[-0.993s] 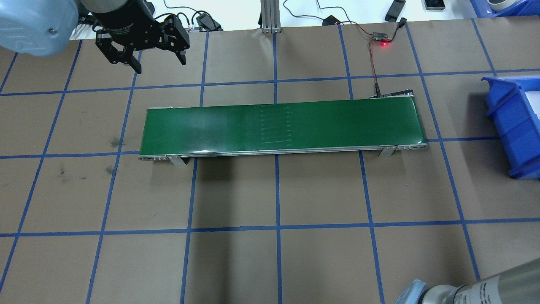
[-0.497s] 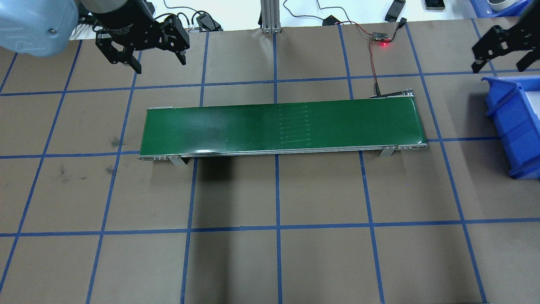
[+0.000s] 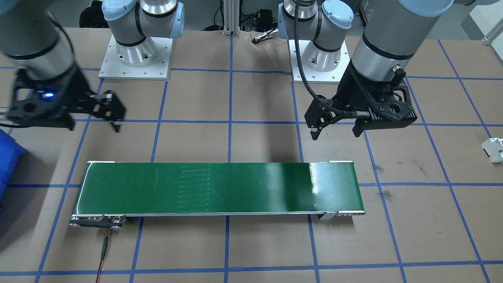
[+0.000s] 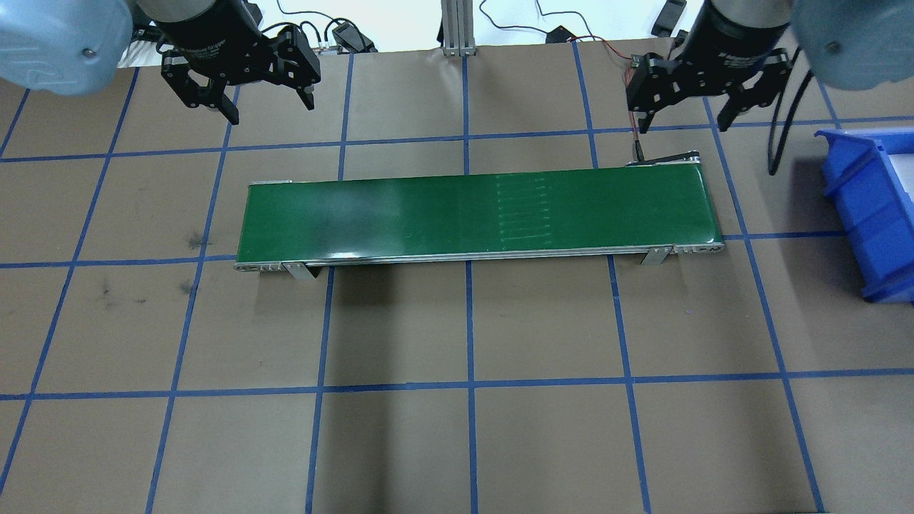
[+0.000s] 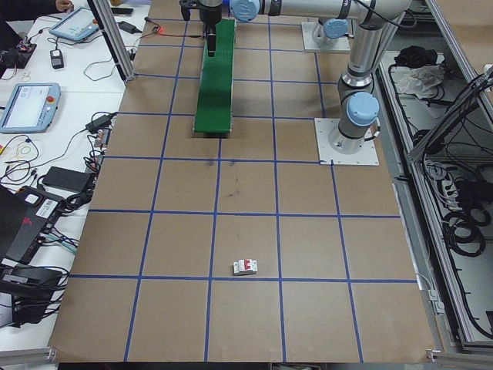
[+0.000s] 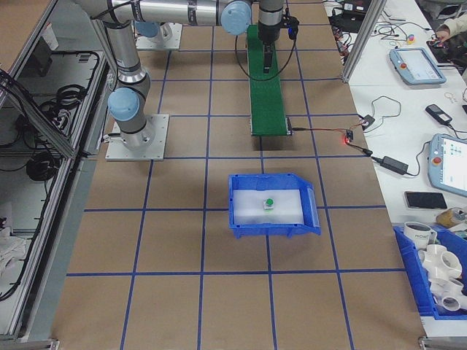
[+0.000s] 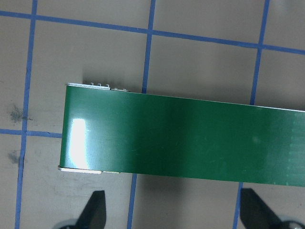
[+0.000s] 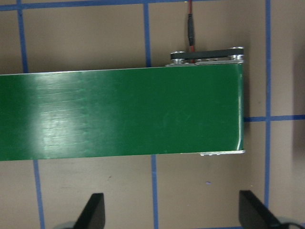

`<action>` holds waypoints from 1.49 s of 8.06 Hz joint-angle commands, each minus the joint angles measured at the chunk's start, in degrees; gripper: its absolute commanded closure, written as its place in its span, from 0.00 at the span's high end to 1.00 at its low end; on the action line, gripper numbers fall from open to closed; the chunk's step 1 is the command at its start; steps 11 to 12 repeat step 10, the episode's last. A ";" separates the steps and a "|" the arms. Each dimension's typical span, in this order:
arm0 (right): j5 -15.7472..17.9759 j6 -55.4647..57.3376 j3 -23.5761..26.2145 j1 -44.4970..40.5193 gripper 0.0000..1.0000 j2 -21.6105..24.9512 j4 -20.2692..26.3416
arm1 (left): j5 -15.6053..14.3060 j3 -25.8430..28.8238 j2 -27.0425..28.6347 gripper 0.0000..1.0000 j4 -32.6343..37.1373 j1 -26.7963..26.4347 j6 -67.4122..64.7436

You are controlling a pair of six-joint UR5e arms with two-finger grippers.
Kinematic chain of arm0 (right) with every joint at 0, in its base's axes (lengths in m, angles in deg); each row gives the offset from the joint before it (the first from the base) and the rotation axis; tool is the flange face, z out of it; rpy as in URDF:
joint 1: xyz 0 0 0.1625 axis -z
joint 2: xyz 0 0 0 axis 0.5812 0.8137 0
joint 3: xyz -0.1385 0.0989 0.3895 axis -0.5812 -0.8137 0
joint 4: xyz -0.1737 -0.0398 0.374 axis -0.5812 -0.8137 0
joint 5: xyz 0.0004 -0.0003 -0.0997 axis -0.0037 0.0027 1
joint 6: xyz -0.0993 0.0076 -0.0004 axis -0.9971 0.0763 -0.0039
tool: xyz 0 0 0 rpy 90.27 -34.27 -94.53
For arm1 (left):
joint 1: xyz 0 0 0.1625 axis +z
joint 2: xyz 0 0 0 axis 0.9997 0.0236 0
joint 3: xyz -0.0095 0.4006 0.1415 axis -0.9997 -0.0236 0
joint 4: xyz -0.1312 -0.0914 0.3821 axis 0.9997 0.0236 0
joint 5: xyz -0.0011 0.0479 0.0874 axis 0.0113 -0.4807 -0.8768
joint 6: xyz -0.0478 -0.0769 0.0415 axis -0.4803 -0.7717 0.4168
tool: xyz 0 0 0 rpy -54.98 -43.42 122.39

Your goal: Move button from left to right

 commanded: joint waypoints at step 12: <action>-0.21 -2.01 0.14 -4.95 1.00 -0.83 -0.53 | -0.02 0.00 0.00 1.00 0.00 0.00 0.00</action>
